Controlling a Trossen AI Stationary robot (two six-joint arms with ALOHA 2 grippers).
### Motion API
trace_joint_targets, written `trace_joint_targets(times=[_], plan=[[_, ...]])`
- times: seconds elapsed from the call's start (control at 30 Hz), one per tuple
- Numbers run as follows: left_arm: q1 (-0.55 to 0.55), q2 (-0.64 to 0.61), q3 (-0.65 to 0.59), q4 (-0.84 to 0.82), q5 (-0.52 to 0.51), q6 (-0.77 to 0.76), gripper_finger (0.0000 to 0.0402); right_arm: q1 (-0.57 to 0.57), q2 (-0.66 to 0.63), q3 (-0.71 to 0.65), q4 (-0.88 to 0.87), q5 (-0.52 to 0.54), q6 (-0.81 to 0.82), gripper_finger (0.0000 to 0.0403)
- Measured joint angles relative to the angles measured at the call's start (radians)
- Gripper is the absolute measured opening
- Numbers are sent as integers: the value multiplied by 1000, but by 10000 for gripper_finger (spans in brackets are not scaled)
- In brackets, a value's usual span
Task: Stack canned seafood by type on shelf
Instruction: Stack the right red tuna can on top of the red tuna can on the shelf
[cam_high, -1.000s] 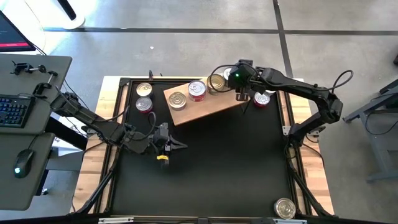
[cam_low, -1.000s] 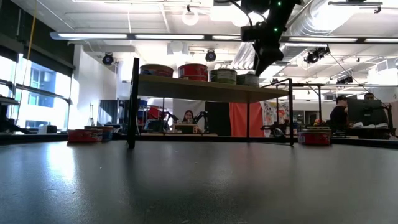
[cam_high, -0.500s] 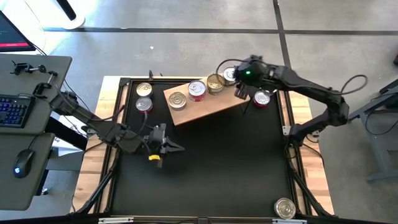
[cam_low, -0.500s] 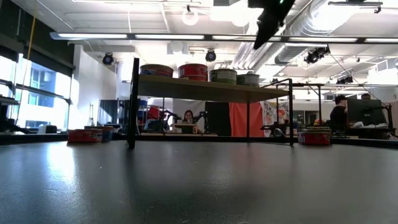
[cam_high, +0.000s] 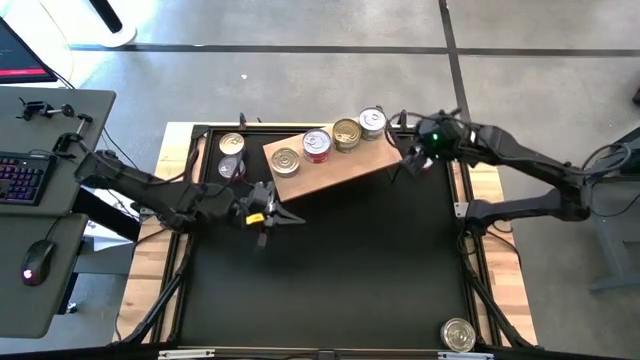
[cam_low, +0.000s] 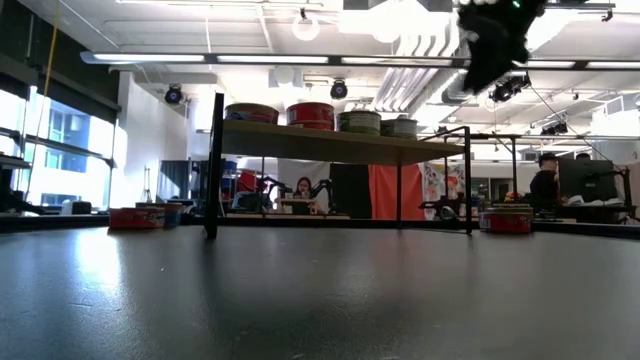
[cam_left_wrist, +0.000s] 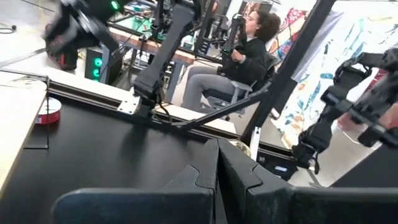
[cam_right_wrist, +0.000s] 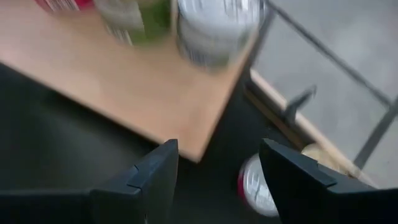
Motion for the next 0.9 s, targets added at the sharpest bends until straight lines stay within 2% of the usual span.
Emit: trace_joint_targets(times=[0.17,0.3,0.37,0.5,0.53,0.6,0.7,0.83,0.9], plan=[[38,0,0,11,10,-26,0,0,-103,-165,-1,-1,36,218],[55,1,0,34,9,-26,0,-21,-161,-229,-1,108,156,201],[61,1,0,33,9,-26,0,-55,-179,-269,-4,150,242,168],[75,1,0,33,8,-26,0,-127,-171,-385,46,117,371,40],[78,1,0,33,7,-26,0,-137,-167,-422,82,105,396,21],[82,1,0,33,6,-26,0,-155,-154,-488,173,110,468,17],[86,1,0,33,5,-26,0,-188,-119,-556,255,181,578,9],[86,1,0,31,2,-26,0,-216,-66,-600,308,235,712,5],[86,1,0,31,2,-26,0,-221,-38,-618,366,247,728,2]])
